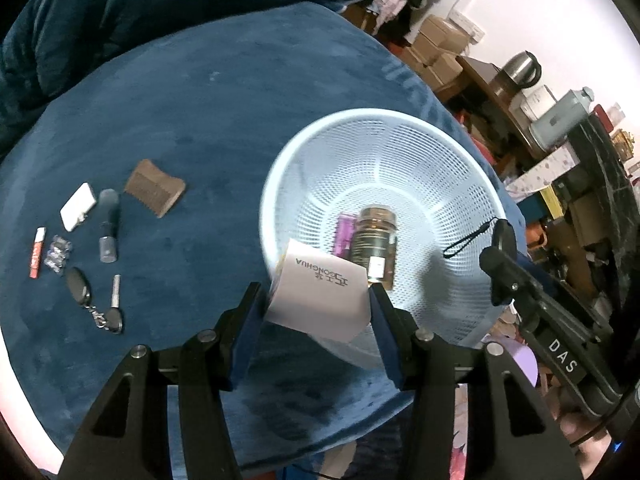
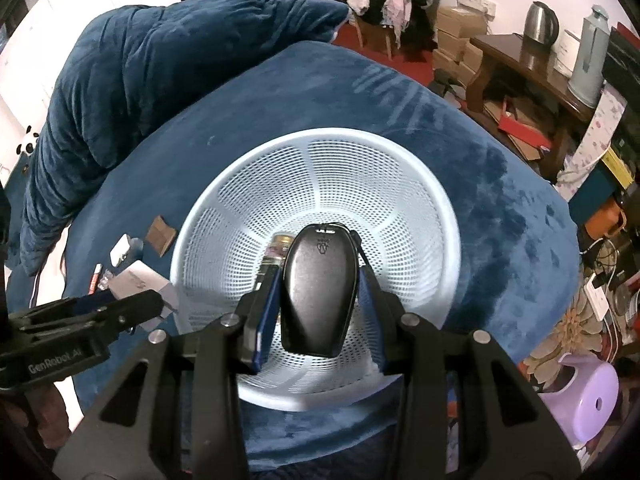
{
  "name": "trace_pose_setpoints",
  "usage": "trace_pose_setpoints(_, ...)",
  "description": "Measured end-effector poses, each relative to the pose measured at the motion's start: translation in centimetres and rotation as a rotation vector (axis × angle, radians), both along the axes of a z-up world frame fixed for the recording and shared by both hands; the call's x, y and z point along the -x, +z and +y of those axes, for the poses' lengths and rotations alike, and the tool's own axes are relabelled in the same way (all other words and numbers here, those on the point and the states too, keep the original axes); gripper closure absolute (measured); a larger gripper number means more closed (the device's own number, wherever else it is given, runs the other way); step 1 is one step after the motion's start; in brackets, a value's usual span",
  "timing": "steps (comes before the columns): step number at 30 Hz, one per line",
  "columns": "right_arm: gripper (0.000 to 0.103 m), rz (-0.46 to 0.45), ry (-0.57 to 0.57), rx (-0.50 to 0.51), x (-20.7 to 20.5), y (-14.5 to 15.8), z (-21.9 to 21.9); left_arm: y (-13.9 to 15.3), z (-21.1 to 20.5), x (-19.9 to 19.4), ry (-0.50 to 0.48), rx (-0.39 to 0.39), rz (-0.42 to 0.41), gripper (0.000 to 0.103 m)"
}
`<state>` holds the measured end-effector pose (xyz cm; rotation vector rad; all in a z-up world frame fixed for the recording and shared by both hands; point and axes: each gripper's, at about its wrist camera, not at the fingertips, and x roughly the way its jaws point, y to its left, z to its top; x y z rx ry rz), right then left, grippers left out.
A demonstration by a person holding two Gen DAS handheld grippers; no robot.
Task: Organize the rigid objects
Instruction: 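Carry the key fob and white charger over the basket with both tools, then open both tools to drop the key fob and charger into the basket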
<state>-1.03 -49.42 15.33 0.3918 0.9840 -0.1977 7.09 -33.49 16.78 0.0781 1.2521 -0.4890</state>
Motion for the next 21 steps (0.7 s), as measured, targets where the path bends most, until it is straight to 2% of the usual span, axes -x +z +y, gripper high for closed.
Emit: trace_pose_setpoints(21, 0.064, 0.03, -0.022, -0.038, -0.2, -1.7, -2.9, -1.9, -5.0, -0.8, -0.047, -0.005, 0.057, 0.049)
